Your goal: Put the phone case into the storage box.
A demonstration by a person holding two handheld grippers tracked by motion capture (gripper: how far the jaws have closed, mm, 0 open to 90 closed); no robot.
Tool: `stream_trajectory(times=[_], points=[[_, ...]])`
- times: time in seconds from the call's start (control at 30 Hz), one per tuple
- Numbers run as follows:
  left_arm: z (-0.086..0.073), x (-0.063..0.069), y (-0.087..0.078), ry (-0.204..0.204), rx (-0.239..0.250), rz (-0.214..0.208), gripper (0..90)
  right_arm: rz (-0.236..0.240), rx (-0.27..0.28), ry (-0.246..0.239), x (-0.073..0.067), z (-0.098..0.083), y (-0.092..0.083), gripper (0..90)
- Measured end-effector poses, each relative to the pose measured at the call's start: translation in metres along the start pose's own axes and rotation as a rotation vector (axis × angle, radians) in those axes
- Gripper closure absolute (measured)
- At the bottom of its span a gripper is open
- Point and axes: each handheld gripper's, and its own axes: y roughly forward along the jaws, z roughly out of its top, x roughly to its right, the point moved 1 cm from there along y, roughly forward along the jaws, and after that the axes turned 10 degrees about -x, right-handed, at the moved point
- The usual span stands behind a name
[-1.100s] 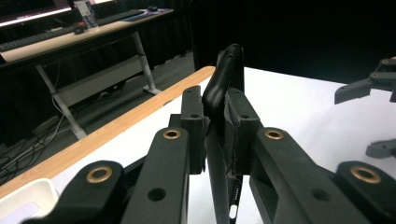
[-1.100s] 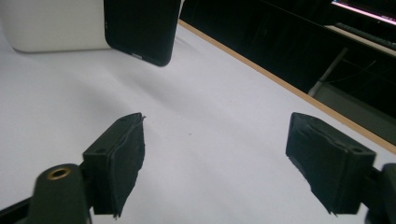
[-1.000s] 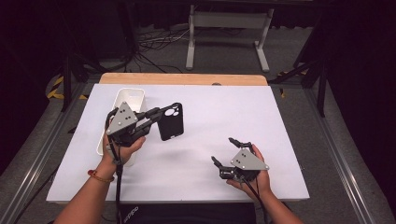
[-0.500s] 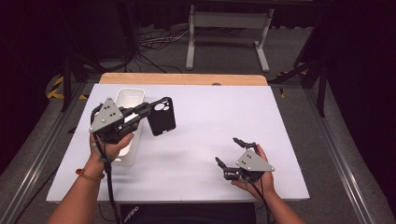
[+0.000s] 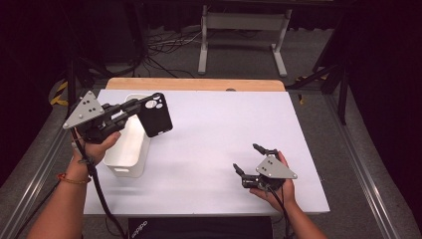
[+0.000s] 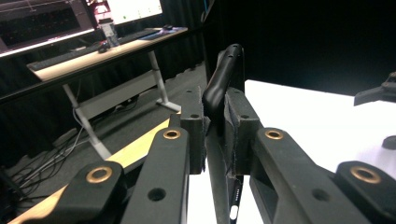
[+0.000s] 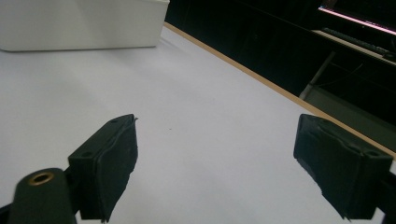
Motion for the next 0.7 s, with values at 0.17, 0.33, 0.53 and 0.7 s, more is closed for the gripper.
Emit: stream_trajectory(times=[0.17,0.33,0.53,0.7], points=[[0.001,-0.009,-0.007,0.011,-0.009,0.019,80.5,0.006,0.001,-0.013,-0.003,0.001,0.002,14.7],[0.0,-0.017,-0.012,0.015,-0.021,0.036,80.5,0.014,-0.002,-0.005,-0.004,0.002,0.005,14.7],[-0.001,-0.028,-0.019,0.003,-0.016,0.047,80.5,0.018,0.005,-0.011,-0.005,0.006,0.007,14.8],[0.0,-0.034,-0.022,0.004,-0.016,0.057,80.5,0.014,0.0,0.001,-0.002,0.005,0.007,14.8]])
